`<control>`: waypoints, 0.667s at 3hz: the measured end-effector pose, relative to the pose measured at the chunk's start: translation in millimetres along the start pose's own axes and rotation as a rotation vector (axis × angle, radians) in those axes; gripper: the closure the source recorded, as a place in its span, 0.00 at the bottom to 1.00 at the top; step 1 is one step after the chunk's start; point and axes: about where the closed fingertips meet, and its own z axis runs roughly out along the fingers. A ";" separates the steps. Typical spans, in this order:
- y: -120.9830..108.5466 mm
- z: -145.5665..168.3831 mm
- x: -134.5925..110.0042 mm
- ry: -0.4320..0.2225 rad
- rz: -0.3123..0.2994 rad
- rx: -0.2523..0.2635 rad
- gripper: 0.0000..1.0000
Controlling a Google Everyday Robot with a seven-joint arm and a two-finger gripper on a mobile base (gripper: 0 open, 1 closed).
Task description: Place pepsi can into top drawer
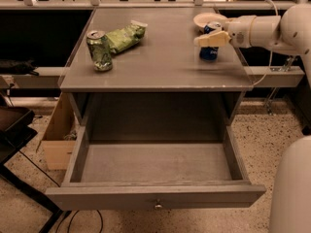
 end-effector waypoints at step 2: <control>5.7 5.9 3.8 -0.001 0.009 -0.015 0.66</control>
Offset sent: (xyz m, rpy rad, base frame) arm -0.0013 0.0069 -0.0057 0.0081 0.0100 0.0122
